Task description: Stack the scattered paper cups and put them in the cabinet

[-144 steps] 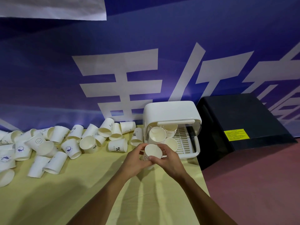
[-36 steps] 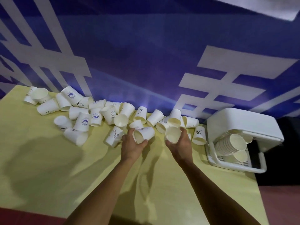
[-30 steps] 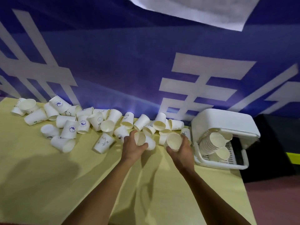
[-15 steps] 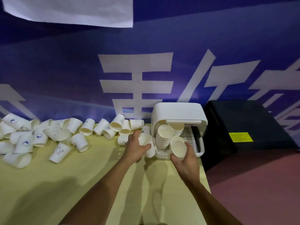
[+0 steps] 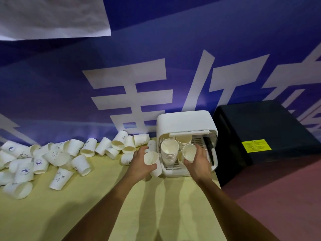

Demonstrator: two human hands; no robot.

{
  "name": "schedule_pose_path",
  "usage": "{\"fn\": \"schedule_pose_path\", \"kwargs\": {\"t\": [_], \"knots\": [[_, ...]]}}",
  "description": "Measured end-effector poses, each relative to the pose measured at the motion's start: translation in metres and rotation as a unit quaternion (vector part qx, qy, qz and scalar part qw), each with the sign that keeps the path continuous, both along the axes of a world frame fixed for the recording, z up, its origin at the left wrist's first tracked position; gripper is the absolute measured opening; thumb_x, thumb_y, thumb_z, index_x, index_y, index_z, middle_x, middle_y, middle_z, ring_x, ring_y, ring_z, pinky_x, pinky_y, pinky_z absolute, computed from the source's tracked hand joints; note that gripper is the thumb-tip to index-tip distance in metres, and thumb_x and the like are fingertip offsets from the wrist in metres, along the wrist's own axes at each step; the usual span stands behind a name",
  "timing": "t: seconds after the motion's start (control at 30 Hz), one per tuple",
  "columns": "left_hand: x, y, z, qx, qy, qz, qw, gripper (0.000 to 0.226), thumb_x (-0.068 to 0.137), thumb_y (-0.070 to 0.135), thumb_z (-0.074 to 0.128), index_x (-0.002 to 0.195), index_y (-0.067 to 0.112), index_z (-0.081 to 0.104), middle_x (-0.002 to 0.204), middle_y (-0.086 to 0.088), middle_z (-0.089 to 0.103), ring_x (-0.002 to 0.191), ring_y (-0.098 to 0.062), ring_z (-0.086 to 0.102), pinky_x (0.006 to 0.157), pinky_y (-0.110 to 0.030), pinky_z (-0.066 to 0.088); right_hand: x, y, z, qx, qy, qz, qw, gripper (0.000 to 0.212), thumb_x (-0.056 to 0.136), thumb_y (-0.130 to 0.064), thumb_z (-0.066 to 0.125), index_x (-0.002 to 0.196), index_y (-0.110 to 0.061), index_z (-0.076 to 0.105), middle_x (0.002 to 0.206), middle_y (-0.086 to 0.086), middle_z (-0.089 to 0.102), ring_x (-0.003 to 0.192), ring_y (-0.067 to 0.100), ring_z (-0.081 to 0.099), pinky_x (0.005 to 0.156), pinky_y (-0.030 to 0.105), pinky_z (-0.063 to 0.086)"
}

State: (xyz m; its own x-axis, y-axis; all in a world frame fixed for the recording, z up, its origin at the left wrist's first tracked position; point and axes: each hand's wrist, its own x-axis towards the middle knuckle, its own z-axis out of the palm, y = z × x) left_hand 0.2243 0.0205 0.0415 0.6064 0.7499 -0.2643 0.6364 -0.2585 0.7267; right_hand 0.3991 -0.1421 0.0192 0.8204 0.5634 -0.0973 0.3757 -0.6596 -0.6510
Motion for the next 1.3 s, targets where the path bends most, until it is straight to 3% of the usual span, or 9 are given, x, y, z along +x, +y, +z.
{"fn": "schedule_pose_path", "kwargs": {"t": [0.2,0.4,0.5,0.57,0.67,0.87,1.0,1.17,1.3], "knots": [[0.005,0.004,-0.006,-0.022,-0.006,-0.001,1.000,0.085,0.075,0.025,0.082,0.146,0.027,0.035,0.134,-0.002,0.046,0.116,-0.018,0.048,0.097,-0.032,0.042,0.011,0.006,-0.013,-0.064,0.036,0.031,0.997,0.077,0.083,-0.032,0.075,0.146,-0.013,0.036,0.144,0.009,0.048,0.128,0.029,0.052,0.101,0.039,0.045],[0.003,0.006,-0.007,-0.038,-0.018,-0.003,0.999,0.084,0.075,0.027,0.083,0.144,0.027,0.036,0.134,-0.001,0.049,0.113,-0.017,0.050,0.096,-0.032,0.045,0.001,0.011,-0.006,-0.009,-0.015,0.036,0.999,0.047,0.089,-0.029,0.065,0.133,-0.016,0.055,0.132,0.002,0.056,0.122,0.022,0.055,0.100,0.036,0.047],[0.001,0.007,-0.005,-0.045,-0.026,-0.003,0.999,0.081,0.075,0.030,0.083,0.143,0.027,0.039,0.134,-0.001,0.050,0.115,-0.019,0.052,0.097,-0.035,0.047,-0.016,0.013,0.001,0.040,-0.012,0.080,0.996,0.030,0.091,-0.033,0.065,0.119,-0.023,0.065,0.114,-0.008,0.065,0.102,0.010,0.062,0.085,0.030,0.051],[0.000,0.007,-0.001,-0.044,-0.033,0.001,0.998,0.078,0.075,0.034,0.082,0.141,0.028,0.040,0.131,0.000,0.051,0.113,-0.019,0.053,0.095,-0.035,0.048,-0.029,0.013,0.003,0.036,0.031,0.124,0.991,0.037,0.085,-0.041,0.070,0.119,-0.026,0.065,0.107,-0.013,0.068,0.094,0.004,0.064,0.083,0.028,0.054],[-0.002,0.005,0.004,-0.042,-0.038,0.007,0.998,0.075,0.075,0.039,0.081,0.138,0.030,0.041,0.127,0.003,0.051,0.111,-0.019,0.054,0.092,-0.034,0.049,-0.047,0.016,0.000,0.032,0.067,0.180,0.981,0.061,0.076,-0.051,0.076,0.131,-0.029,0.060,0.117,-0.016,0.067,0.098,0.002,0.063,0.090,0.030,0.054],[-0.008,-0.003,0.007,-0.069,-0.051,-0.023,0.996,0.079,0.072,0.040,0.083,0.138,0.032,0.041,0.123,0.007,0.056,0.108,-0.015,0.058,0.092,-0.035,0.052,-0.067,0.020,0.002,0.093,0.092,0.202,0.971,0.069,0.074,-0.054,0.079,0.136,-0.040,0.052,0.117,-0.021,0.067,0.103,-0.001,0.062,0.086,0.029,0.056],[-0.008,-0.007,0.007,-0.080,-0.042,-0.054,0.994,0.084,0.067,0.043,0.086,0.137,0.033,0.040,0.125,0.007,0.052,0.108,-0.013,0.058,0.093,-0.037,0.054,-0.066,0.011,0.003,0.081,0.086,0.182,0.976,0.066,0.076,-0.055,0.075,0.134,-0.035,0.050,0.117,-0.018,0.066,0.103,0.004,0.061,0.085,0.032,0.056],[-0.004,-0.010,0.004,-0.113,-0.037,-0.065,0.991,0.086,0.072,0.035,0.087,0.141,0.027,0.038,0.132,0.000,0.044,0.103,-0.010,0.057,0.072,-0.017,0.046,-0.056,-0.014,-0.005,0.062,0.105,0.116,0.986,0.062,0.072,-0.049,0.077,0.122,-0.029,0.046,0.106,-0.012,0.062,0.096,0.013,0.061,0.079,0.038,0.057],[0.005,-0.013,-0.001,-0.111,-0.025,-0.073,0.991,0.081,0.075,0.035,0.084,0.141,0.026,0.038,0.136,-0.002,0.043,0.106,-0.013,0.055,0.069,-0.014,0.043,-0.046,-0.027,-0.002,0.080,0.112,0.048,0.989,0.064,0.066,-0.050,0.074,0.118,-0.028,0.044,0.100,-0.012,0.062,0.093,0.016,0.063,0.078,0.039,0.055]]}}
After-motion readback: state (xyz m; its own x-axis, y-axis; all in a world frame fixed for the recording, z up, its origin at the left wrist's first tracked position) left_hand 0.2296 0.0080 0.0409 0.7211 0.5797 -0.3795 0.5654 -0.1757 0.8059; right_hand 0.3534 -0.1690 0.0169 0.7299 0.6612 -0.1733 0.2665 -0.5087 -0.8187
